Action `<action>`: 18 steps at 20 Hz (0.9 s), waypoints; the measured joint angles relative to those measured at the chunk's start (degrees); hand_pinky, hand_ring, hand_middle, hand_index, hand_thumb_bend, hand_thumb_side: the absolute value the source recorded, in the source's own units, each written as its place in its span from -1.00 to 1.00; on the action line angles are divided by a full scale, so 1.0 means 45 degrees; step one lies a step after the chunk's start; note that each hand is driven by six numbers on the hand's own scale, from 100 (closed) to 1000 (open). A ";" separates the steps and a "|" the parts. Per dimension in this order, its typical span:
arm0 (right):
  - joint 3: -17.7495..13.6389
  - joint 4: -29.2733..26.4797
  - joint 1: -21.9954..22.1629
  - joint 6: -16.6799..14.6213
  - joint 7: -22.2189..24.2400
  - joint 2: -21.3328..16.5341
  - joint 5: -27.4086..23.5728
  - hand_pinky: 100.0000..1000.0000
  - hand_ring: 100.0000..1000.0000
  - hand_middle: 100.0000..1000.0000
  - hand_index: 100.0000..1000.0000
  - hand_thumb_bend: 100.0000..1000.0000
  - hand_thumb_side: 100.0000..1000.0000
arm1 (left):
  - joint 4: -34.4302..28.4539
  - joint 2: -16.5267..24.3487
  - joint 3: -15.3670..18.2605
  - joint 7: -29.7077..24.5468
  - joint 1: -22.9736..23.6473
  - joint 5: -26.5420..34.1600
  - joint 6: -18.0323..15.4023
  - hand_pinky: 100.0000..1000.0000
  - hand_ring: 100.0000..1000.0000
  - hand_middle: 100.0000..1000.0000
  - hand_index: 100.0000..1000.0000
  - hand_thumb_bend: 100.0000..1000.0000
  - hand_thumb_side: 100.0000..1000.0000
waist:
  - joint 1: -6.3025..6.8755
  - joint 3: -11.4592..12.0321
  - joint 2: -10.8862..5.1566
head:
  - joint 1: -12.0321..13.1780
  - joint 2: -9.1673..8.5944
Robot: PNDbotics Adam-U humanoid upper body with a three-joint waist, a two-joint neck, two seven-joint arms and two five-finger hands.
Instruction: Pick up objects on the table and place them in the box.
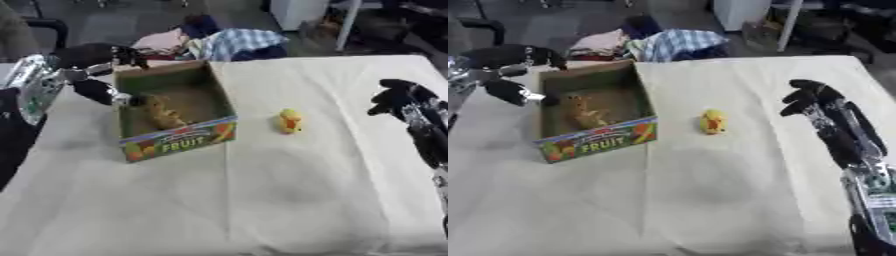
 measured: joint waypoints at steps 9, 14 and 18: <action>0.1239 0.2605 -0.3053 -0.1596 0.0880 -0.2208 0.1176 0.34 0.30 0.42 0.74 -1.00 0.40 | -0.4892 0.1077 0.0722 0.0103 0.3448 0.7826 0.2798 1.00 0.16 0.32 0.58 -0.90 0.63 | -0.0113 0.0765 -0.0131 | -0.0402 0.0001; 0.1979 0.5200 -0.4867 -0.2789 0.1927 -0.2479 0.2367 0.36 0.40 0.52 0.80 -1.00 0.57 | -0.7002 0.0724 0.1481 0.0703 0.5200 0.9876 0.4281 1.00 0.15 0.31 0.58 -0.86 0.63 | -0.0142 0.1185 -0.0234 | -0.0614 0.0001; 0.2156 0.7481 -0.5908 -0.3694 0.2659 -0.2243 0.3803 0.37 0.42 0.55 0.80 -1.00 0.58 | -0.8141 -0.0104 0.2019 0.0878 0.6233 1.0457 0.4963 1.00 0.14 0.30 0.57 -0.82 0.61 | -0.0104 0.1483 -0.0297 | -0.0782 0.0001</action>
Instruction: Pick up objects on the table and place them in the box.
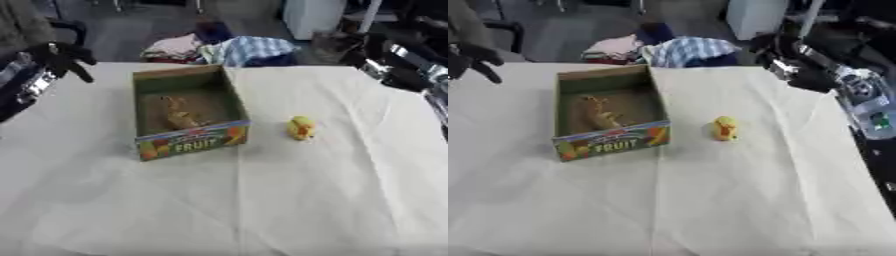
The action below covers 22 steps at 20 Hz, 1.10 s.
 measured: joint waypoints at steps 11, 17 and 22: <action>-0.0569 0.2940 -0.0554 -0.1113 -0.0557 0.0927 0.2925 0.39 0.52 0.66 0.87 -1.00 0.64 | -0.1055 -0.1101 0.0670 0.0148 0.1008 0.0274 0.0720 1.00 0.13 0.28 0.56 -0.74 0.60 | 0.0137 0.0429 -0.0044 | -0.0283 0.0000; -0.0515 0.4503 -0.0958 -0.0372 -0.0706 0.1787 0.4101 0.40 0.58 0.72 0.91 -1.00 0.39 | -0.1149 -0.1971 0.0892 -0.0003 0.1420 0.0331 0.0967 1.00 0.13 0.28 0.56 -0.73 0.61 | 0.0187 0.0624 -0.0081 | -0.0559 0.0000; -0.0191 0.5095 -0.1068 0.0442 -0.1436 0.2238 0.5149 0.42 0.63 0.77 0.92 -1.00 0.38 | -0.1151 -0.2188 0.0896 -0.0104 0.1453 0.0318 0.1070 1.00 0.13 0.28 0.56 -0.72 0.62 | 0.0201 0.0785 -0.0129 | -0.0659 0.0000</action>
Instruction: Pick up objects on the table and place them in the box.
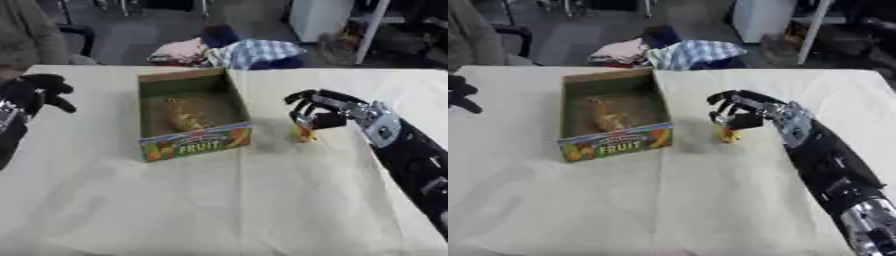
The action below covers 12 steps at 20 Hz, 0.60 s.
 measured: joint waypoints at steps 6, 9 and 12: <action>0.0207 0.0107 0.0001 0.0283 -0.0628 0.0064 0.1372 0.42 0.65 0.79 0.93 -1.00 0.36 | -0.0002 -0.0103 0.0027 -0.0029 0.0083 -0.0082 0.0030 1.00 0.13 0.28 0.56 -0.72 0.62 | -0.0007 0.0059 -0.0021 | -0.0076 0.0000; 0.0086 0.0102 0.0010 0.0301 -0.0911 0.0077 0.2060 0.43 0.71 0.83 0.95 -0.57 0.13 | -0.0002 -0.0110 0.0054 -0.0029 0.0133 -0.0097 0.0040 1.00 0.13 0.28 0.56 -0.72 0.63 | -0.0010 0.0055 -0.0023 | -0.0080 0.0000; -0.0035 -0.0056 0.0061 0.0640 -0.1389 -0.0137 0.2720 0.43 0.73 0.85 0.96 -0.43 0.17 | 0.0001 -0.0211 0.0067 -0.0046 0.0227 -0.0156 0.0063 1.00 0.13 0.28 0.56 -0.71 0.63 | -0.0020 0.0063 -0.0024 | -0.0127 0.0000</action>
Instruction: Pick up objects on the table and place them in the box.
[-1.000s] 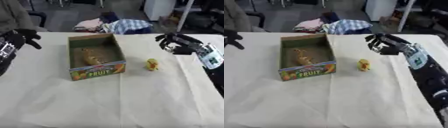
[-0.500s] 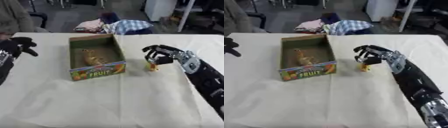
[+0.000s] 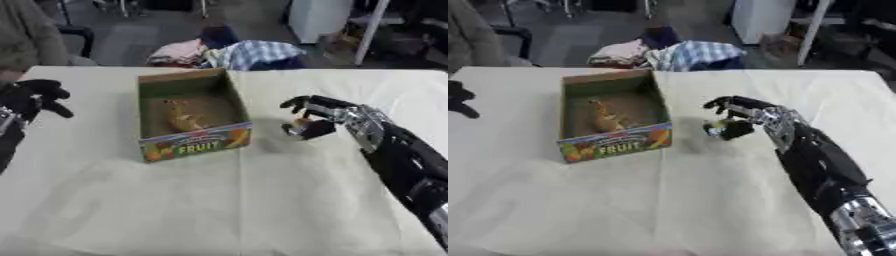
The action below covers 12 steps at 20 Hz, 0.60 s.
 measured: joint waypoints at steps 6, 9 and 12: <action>0.0247 0.0110 0.0283 0.0283 -0.1079 -0.0331 0.1298 0.43 0.75 0.85 0.94 -0.19 0.30 | 0.0009 -0.0020 0.0001 -0.0019 0.0081 -0.0128 0.0020 1.00 0.13 0.28 0.56 -0.71 0.64 | -0.0039 -0.0019 -0.0004 | -0.0059 0.0000; 0.0447 0.0192 0.0311 0.0335 -0.1346 -0.0386 0.1942 0.42 0.74 0.81 0.91 -0.04 0.28 | 0.0009 -0.0087 0.0001 -0.0034 0.0087 -0.0165 0.0031 1.00 0.13 0.28 0.56 -0.72 0.65 | -0.0027 -0.0032 -0.0004 | -0.0062 0.0000; 0.0563 0.0273 0.0406 0.0547 -0.1678 -0.0386 0.2573 0.38 0.67 0.68 0.83 -0.07 0.14 | 0.0009 -0.0111 0.0001 -0.0043 0.0107 -0.0179 0.0034 1.00 0.13 0.28 0.56 -0.72 0.66 | -0.0001 -0.0034 -0.0004 | -0.0064 0.0000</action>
